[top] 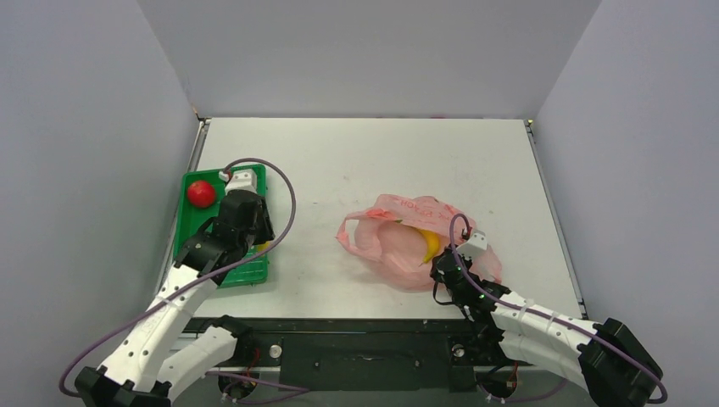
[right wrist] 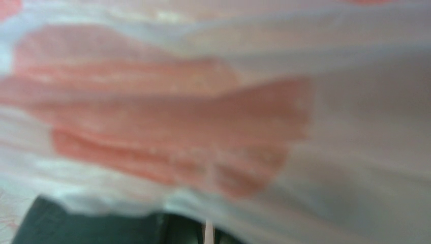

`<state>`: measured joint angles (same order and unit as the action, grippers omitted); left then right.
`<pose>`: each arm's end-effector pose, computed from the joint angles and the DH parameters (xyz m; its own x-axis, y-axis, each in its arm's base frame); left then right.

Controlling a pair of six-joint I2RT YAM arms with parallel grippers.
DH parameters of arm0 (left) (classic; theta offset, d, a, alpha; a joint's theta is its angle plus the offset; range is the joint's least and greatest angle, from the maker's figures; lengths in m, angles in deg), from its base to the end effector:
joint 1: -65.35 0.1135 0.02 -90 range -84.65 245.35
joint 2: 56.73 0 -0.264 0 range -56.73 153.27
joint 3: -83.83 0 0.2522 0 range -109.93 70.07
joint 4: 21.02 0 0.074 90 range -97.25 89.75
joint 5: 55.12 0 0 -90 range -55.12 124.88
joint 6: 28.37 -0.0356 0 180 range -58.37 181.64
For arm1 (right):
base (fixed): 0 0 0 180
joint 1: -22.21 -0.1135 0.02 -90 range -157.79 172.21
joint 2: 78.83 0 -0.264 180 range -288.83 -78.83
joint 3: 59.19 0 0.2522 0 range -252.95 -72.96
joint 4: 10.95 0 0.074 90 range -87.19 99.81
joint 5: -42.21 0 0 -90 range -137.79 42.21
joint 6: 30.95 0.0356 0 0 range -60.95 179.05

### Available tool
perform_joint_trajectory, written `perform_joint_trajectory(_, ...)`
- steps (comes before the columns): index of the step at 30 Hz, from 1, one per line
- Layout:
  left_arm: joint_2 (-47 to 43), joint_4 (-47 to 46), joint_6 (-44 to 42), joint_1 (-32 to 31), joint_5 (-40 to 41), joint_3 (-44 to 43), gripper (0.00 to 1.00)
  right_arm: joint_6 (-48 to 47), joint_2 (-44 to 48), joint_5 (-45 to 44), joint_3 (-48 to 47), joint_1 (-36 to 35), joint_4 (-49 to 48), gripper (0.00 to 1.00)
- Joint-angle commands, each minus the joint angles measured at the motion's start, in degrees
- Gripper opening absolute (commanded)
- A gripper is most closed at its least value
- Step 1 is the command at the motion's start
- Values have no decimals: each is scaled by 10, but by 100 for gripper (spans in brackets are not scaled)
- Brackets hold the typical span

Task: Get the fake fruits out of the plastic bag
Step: Place the fake fruit in the bin.

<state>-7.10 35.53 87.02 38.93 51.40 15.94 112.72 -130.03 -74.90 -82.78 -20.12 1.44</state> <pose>0.1598 -0.0681 0.3267 -0.5985 -0.1616 -0.7846 -0.0331 0.9836 -0.1774 0.1285 0.0951 0.1344 -0.5565 0.4631 -0.6898 0.1806 0.8778 0.4436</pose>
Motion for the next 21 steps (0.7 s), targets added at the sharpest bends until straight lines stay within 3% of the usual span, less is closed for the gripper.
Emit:
perform_joint_trajectory(1, 28, -24, 88, 72, 154, 66, 0, -10, 13, 3, -5, 5, -12, 0)
perform_joint_trajectory(4, 46, -81, 118, 140, 93, 121, 0, -12, 18, 8, -6, 5, -10, 0)
perform_joint_trajectory(8, 71, -147, 145, 213, 102, 165, 0, -14, 21, 12, -8, 5, -8, 0)
perform_joint_trajectory(14, 152, -195, 175, 245, 56, 167, 3, -14, 9, 29, -10, 6, -19, 0)
perform_joint_trajectory(16, 167, -191, 181, 247, 55, 168, 12, -20, 7, 40, -15, 6, -19, 0)
perform_joint_trajectory(19, 163, -196, 176, 248, 39, 174, 40, -34, 12, 54, -19, 5, -19, 0)
perform_joint_trajectory(21, 147, -195, 167, 249, 30, 174, 52, -42, 17, 62, -23, 5, -16, 0)
